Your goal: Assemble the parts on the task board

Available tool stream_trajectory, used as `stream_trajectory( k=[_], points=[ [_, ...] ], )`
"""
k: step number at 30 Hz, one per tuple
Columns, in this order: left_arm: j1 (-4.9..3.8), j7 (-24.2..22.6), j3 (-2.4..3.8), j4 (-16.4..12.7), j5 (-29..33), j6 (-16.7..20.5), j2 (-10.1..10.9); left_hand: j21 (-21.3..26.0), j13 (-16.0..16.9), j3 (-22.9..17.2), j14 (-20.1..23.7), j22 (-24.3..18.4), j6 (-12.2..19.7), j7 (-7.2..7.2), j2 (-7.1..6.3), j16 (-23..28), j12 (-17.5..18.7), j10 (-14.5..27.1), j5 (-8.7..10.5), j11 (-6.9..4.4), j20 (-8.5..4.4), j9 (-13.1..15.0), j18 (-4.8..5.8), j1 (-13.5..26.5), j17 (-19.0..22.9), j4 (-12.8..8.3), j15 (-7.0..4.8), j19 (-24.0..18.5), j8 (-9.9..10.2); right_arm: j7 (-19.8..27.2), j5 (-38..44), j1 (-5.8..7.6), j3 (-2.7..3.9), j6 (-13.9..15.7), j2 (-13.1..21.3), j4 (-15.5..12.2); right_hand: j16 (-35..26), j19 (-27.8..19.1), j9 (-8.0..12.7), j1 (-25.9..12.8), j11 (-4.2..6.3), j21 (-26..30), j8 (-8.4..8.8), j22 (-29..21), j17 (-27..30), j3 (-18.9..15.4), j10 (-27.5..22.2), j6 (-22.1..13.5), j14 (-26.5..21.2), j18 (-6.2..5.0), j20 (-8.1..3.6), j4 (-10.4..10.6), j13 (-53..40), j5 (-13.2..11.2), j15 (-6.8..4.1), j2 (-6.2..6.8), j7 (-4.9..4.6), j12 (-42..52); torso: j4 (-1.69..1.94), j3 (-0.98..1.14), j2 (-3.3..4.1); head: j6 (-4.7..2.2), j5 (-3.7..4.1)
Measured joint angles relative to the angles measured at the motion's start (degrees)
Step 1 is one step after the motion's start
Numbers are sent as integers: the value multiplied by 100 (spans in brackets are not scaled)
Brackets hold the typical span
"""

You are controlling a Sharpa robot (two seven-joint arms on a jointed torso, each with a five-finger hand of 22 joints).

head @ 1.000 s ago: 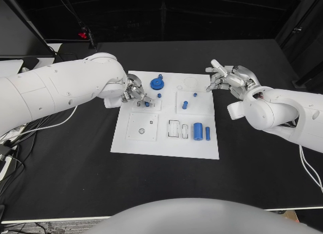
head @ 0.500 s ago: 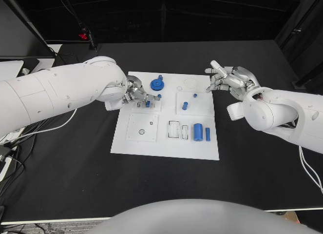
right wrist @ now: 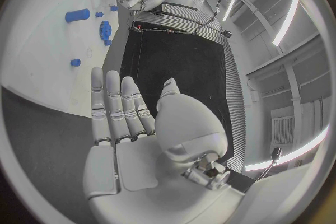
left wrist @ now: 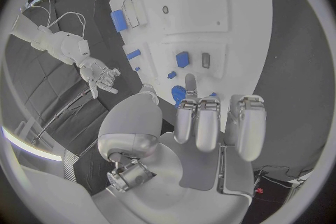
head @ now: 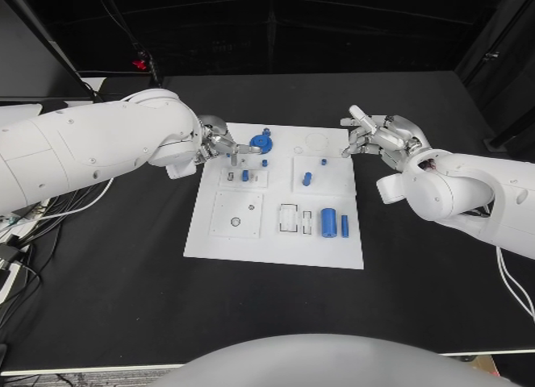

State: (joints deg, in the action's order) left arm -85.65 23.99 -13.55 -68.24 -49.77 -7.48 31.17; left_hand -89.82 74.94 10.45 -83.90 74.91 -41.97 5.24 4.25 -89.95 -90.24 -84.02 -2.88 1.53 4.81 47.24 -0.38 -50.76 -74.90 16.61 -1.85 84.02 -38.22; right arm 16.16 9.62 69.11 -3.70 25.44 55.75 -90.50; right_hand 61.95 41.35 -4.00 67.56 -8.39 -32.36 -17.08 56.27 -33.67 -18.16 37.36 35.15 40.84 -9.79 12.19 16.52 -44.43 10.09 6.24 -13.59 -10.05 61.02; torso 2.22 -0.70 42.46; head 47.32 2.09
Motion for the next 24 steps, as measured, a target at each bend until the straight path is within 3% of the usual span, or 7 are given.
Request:
stream_trajectory(
  k=[6,9,18,24],
  points=[
    [-195,-51,0,-122,-54,52,136,0,0,0,0,0,0,0,70,0,0,0,-8,0,0,-15,0,-220,0,0,0,0,0,0,-1,-1,0,-4,-10,-6,0,0,0,0,0,0,0,0,0,0,0,0,0,0,0,0,0,0,0,0,0,0,1,1,4,-94,-42],
    [-250,-78,0,-122,-73,54,173,0,0,15,0,0,0,0,53,0,0,0,-22,0,0,-25,1,-265,0,-15,0,0,0,0,-1,-1,0,-5,-11,-6,0,0,0,0,0,0,0,0,0,0,0,0,0,0,0,0,-1,0,0,0,0,0,-2,1,6,-161,-77],
    [-300,-128,0,272,-267,-4,143,0,0,15,0,0,-1,1,104,0,0,0,-44,0,0,-71,0,-425,0,-15,0,0,0,0,-2,-2,0,-7,-10,-6,-1,0,0,0,0,0,0,0,9,0,0,0,0,0,0,0,8,0,0,0,0,0,-8,-1,7,-341,-225],
    [-290,-214,-2,662,-488,-89,-15,0,0,44,0,0,0,1,104,0,0,0,-44,0,0,-96,0,-425,0,4,0,0,0,0,-2,-2,0,-11,-20,-6,-1,0,0,0,0,0,0,0,9,0,0,0,0,0,0,0,8,0,0,0,0,0,-8,-5,5,-446,-310]
  ],
)
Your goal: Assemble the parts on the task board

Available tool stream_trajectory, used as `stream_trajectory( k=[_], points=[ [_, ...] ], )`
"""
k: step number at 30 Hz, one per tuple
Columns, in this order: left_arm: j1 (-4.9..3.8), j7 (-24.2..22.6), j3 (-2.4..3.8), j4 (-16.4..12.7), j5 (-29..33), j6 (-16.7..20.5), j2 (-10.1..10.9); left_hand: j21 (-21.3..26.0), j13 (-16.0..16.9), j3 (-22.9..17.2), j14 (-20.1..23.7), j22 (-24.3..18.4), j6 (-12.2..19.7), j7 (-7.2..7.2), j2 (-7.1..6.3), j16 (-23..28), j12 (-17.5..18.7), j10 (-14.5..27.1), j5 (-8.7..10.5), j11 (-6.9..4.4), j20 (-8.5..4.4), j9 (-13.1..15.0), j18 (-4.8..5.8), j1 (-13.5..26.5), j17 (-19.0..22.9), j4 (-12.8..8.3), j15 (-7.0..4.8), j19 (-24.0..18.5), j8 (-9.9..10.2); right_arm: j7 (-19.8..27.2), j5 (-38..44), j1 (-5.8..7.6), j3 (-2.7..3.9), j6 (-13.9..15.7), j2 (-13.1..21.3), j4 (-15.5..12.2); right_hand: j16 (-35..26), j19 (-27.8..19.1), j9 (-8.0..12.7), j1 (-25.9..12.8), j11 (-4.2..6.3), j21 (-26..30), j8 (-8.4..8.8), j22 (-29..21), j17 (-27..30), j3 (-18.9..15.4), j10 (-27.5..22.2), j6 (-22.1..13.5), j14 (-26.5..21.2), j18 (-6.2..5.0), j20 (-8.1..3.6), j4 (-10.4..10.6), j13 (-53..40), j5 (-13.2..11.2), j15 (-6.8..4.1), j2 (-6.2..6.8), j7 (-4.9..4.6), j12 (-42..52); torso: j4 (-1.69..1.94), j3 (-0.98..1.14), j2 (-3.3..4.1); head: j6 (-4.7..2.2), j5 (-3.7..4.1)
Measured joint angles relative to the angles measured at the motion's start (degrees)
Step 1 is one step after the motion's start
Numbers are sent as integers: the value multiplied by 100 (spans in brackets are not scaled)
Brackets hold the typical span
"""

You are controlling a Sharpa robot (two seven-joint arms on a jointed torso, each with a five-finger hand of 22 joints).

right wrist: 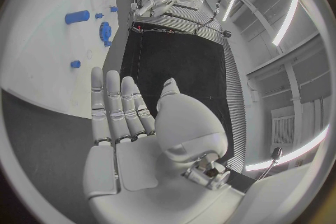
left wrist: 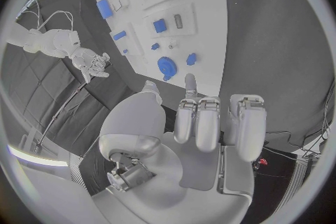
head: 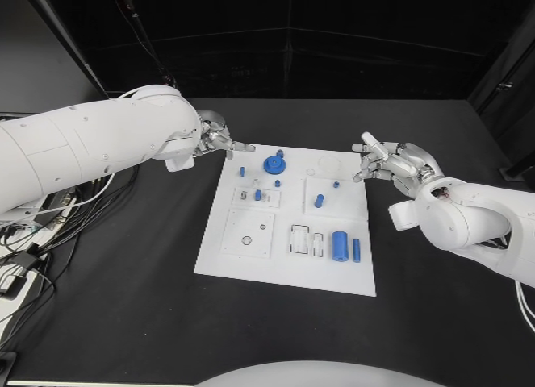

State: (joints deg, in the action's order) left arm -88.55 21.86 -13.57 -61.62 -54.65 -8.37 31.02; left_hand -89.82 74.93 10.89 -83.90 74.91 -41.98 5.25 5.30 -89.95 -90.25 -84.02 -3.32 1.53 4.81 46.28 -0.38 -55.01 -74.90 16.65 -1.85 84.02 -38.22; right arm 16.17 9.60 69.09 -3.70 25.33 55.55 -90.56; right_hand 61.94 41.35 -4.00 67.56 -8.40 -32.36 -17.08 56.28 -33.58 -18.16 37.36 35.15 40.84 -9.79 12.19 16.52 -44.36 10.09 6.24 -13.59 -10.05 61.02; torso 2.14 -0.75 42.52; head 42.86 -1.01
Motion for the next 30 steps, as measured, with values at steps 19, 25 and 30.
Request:
stream_trajectory(
  k=[19,25,30],
  points=[
    [269,-458,0,987,-753,-585,-579,0,0,80,0,0,-22,-21,38,0,0,0,0,0,0,-93,0,-38,0,14,0,0,34,0,-1,0,0,-10,-37,28,0,0,0,0,0,0,0,1,5,0,0,0,0,0,0,0,5,0,0,0,0,0,-5,-4,-4,-164,-11],
    [285,-583,0,1155,-832,-707,-684,0,0,112,0,0,-64,-21,38,0,0,0,0,0,0,-128,0,-38,0,13,0,0,60,1,-1,-1,0,-13,-58,28,0,0,0,0,0,0,0,1,4,0,0,0,0,0,0,0,4,0,0,0,0,0,-3,-1,-4,-159,16],
    [298,-648,1,1276,-861,-788,-743,0,0,112,0,0,-64,-21,70,0,0,0,0,0,0,-142,0,-6,0,13,0,0,60,4,-1,-1,0,-14,-71,25,0,0,0,0,0,0,0,1,4,0,0,0,0,0,0,0,4,0,0,0,0,0,-3,0,-4,-159,25]
  ],
)
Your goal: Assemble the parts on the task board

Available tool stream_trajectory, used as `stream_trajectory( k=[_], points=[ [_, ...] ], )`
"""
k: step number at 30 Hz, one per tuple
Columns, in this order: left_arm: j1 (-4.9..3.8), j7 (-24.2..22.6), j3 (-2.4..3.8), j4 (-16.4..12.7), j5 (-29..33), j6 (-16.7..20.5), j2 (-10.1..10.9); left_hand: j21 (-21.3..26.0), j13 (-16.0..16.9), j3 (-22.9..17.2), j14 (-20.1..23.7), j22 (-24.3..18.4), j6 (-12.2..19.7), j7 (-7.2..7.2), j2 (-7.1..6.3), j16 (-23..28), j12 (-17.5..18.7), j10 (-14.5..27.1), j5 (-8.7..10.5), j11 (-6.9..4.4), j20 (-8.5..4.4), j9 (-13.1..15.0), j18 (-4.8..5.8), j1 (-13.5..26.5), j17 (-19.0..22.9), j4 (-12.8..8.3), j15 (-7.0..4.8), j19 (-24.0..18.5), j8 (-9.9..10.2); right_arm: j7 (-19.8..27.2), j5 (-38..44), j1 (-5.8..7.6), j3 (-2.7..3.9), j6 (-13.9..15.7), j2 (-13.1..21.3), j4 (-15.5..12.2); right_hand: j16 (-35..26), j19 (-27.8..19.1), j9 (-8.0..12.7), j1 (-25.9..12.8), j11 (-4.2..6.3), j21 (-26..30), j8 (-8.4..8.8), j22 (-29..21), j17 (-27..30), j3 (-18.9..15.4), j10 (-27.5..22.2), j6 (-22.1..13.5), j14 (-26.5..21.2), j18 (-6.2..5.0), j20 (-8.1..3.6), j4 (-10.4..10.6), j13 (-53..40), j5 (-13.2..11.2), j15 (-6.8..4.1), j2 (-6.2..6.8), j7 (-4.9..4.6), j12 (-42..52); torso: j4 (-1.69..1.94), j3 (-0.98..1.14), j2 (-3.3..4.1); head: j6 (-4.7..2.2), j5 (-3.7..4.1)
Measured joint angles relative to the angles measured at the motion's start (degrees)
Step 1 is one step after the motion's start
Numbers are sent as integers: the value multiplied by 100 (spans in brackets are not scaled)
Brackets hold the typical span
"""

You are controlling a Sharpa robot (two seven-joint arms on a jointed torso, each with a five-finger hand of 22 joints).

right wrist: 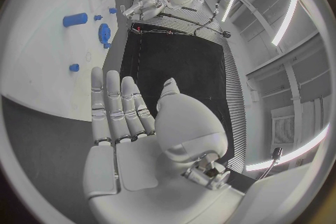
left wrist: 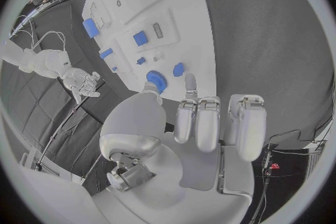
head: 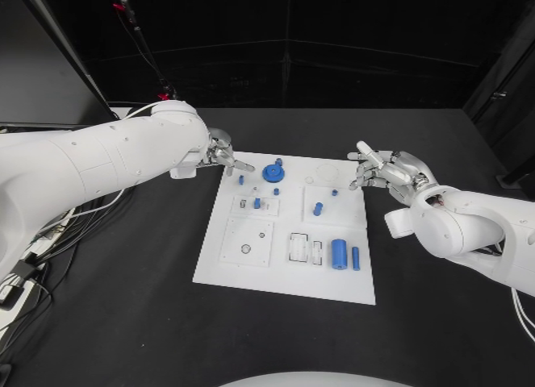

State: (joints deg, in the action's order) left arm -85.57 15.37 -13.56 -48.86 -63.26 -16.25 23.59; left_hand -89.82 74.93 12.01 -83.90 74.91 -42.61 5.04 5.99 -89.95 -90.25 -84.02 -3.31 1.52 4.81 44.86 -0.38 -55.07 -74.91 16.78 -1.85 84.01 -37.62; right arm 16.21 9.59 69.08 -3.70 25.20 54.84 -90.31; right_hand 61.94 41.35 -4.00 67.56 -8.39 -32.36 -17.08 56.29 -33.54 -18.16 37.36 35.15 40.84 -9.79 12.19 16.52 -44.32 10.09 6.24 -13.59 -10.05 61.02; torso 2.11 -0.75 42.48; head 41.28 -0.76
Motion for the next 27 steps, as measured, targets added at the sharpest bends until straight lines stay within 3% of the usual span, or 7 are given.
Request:
stream_trajectory(
  k=[11,15,22,27],
  points=[
    [74,-136,1,405,-30,-194,-209,0,0,17,0,0,-40,1,98,0,0,0,0,0,0,-75,0,-98,0,-17,0,0,67,9,0,0,0,0,-40,-1,0,0,0,0,0,0,0,-5,7,0,0,0,0,0,0,0,6,0,0,0,0,0,-14,-1,5,10,20],
    [101,-184,2,490,-35,-261,-239,0,0,17,0,0,-81,1,204,0,0,0,0,0,0,-125,0,-204,0,-17,0,0,111,12,0,0,0,0,-51,-2,11,0,0,0,0,0,0,-5,7,0,0,0,0,1,0,0,6,0,0,0,0,0,-14,-1,7,27,24],
    [152,-247,2,571,-41,-365,-263,0,0,17,0,0,-81,1,204,0,0,0,-24,0,0,-135,0,-204,0,-17,0,0,111,23,0,0,0,0,-56,-10,28,0,0,23,0,0,0,-5,15,0,0,0,0,0,0,0,14,0,0,-23,0,21,-17,3,12,69,54],
    [161,-278,2,607,-43,-397,-295,0,0,17,0,0,-102,-20,403,0,0,0,-24,0,0,-193,-1,-291,0,-17,0,0,154,27,0,0,0,1,-56,-8,28,0,0,23,0,0,0,-5,15,0,0,0,0,1,0,0,14,0,0,-23,0,21,-17,3,10,97,78]
  ],
)
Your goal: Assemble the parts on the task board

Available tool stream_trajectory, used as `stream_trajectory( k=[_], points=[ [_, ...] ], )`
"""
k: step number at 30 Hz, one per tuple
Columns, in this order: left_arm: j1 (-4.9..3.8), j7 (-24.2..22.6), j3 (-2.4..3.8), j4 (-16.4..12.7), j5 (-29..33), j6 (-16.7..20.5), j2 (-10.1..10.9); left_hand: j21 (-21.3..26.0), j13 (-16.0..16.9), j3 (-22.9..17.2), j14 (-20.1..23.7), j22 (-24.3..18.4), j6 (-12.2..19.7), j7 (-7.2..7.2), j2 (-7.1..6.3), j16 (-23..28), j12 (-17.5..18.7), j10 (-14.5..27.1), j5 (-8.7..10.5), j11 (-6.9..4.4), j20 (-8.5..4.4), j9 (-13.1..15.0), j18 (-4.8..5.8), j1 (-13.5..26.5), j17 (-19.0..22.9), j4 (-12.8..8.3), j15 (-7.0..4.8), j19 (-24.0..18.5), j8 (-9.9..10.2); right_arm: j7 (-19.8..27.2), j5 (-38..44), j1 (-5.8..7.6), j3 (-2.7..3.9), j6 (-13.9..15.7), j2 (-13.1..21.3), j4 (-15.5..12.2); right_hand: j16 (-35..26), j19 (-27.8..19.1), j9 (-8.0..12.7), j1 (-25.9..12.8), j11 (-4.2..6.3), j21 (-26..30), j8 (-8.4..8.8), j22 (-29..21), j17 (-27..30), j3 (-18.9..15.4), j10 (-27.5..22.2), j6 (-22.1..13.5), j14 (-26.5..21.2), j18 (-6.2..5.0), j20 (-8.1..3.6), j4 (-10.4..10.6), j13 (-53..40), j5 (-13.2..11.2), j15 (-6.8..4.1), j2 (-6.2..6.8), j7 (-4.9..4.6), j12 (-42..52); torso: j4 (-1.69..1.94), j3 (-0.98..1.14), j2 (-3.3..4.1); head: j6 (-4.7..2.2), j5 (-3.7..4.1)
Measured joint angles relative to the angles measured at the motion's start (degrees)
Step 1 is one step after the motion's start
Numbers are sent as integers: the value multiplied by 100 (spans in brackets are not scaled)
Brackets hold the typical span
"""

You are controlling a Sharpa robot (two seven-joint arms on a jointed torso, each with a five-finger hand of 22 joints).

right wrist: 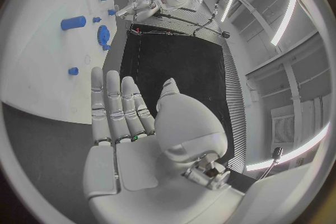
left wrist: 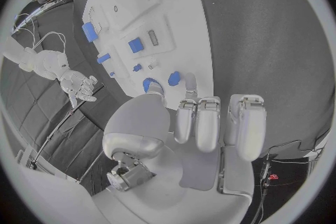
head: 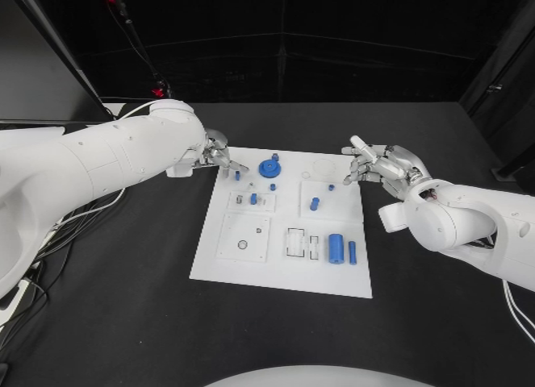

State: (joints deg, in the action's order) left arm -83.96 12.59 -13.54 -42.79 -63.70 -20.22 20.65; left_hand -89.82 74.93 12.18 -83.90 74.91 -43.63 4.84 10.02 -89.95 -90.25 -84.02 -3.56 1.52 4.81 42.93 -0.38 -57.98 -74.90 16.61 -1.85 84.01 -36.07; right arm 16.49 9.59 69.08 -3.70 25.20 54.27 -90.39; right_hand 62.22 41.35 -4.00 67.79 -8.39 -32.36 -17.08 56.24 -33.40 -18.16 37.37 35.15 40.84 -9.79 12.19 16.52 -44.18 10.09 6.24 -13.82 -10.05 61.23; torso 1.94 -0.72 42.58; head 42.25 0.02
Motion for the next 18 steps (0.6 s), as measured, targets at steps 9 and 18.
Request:
stream_trajectory(
  k=[9,18],
  points=[
    [12,-51,0,80,-3,-31,-86,0,0,0,0,0,-42,-1,51,0,0,0,-295,0,0,-62,0,-208,0,0,0,0,53,1,0,0,0,0,-13,2,0,0,0,0,0,0,0,0,0,0,0,0,0,-1,0,0,-1,0,0,0,0,0,1,0,-5,34,29],
    [23,-53,0,126,-6,-83,-139,0,1,0,0,0,-82,-40,160,0,0,0,-672,0,0,-133,0,-623,0,0,0,0,112,1,0,0,0,0,-31,5,0,0,0,0,0,0,0,1,-1,0,0,0,0,0,0,0,-1,0,0,0,0,0,3,-1,-9,54,41]
  ],
)
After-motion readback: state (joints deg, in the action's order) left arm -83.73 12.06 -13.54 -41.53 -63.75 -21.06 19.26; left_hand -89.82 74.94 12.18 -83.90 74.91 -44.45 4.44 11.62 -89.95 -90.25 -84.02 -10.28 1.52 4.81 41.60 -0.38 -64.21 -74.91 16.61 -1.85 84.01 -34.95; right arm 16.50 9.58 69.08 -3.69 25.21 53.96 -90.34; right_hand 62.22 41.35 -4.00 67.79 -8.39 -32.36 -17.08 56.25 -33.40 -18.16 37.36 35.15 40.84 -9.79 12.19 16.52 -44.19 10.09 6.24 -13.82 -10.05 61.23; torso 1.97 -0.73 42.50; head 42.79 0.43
